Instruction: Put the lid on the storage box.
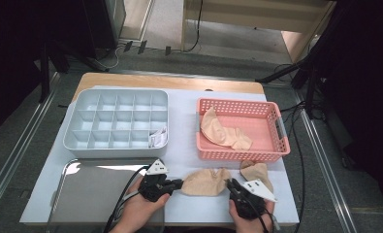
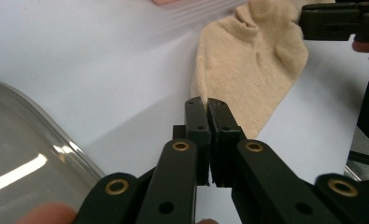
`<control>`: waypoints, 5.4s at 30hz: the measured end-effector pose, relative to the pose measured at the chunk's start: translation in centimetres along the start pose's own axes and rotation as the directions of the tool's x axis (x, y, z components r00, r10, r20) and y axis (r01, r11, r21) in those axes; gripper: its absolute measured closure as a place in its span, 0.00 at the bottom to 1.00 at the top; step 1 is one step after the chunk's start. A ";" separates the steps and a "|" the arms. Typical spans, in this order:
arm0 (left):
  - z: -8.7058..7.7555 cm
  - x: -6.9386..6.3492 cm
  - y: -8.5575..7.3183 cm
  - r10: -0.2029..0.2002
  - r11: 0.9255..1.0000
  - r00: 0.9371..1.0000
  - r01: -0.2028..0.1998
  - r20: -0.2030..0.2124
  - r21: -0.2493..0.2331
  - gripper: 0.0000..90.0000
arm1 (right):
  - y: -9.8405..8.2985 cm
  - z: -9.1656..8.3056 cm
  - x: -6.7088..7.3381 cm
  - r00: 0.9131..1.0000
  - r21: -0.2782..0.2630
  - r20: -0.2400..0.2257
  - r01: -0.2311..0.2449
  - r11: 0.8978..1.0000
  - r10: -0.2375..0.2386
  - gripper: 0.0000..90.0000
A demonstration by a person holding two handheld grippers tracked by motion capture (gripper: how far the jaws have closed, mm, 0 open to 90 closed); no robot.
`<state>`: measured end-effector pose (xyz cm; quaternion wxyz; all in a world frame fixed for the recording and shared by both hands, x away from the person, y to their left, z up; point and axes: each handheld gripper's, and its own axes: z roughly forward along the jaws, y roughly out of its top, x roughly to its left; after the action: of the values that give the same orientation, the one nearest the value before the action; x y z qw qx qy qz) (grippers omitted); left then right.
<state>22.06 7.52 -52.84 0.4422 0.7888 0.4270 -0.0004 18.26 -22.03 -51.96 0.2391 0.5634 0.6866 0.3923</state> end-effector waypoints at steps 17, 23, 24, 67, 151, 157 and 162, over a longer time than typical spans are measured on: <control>0.7 0.2 0.4 -0.023 1.000 0.999 0.022 -0.024 -0.013 0.99 | 0.9 3.0 -0.1 0.997 0.063 -0.066 0.050 0.997 -0.046 0.89; 0.7 0.2 0.5 -0.002 1.000 0.999 0.002 -0.034 0.002 1.00 | 1.5 2.3 -1.0 0.998 0.052 -0.052 0.025 0.998 -0.022 0.99; 0.7 0.2 0.6 -0.010 1.000 0.999 0.010 -0.034 0.000 1.00 | 1.5 2.2 -1.3 0.999 0.047 -0.041 0.023 0.999 -0.021 0.99; -0.8 0.3 0.6 0.001 0.997 1.000 0.000 0.012 -0.077 0.64 | -1.3 -2.9 -9.0 0.984 -0.027 0.087 -0.153 0.988 0.154 0.56; 1.0 -4.4 0.7 0.056 0.997 0.998 -0.056 0.003 -0.051 1.00 | 1.9 -1.8 -1.0 0.963 -0.179 -0.256 -0.129 0.975 0.081 0.92; 1.3 -4.7 0.0 0.052 0.998 0.998 -0.051 0.019 -0.040 1.00 | 1.1 -1.7 -1.6 0.966 -0.157 -0.228 -0.157 0.975 0.119 0.91; -0.2 -4.3 -0.6 0.053 0.999 0.998 -0.053 0.042 -0.014 1.00 | -0.3 -2.9 -1.1 0.970 -0.133 -0.222 -0.130 0.983 0.098 0.91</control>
<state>18.85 4.93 -51.57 0.4561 0.7967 0.3965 -0.0027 16.10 -23.88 -50.61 0.1813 0.5373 0.6441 0.5134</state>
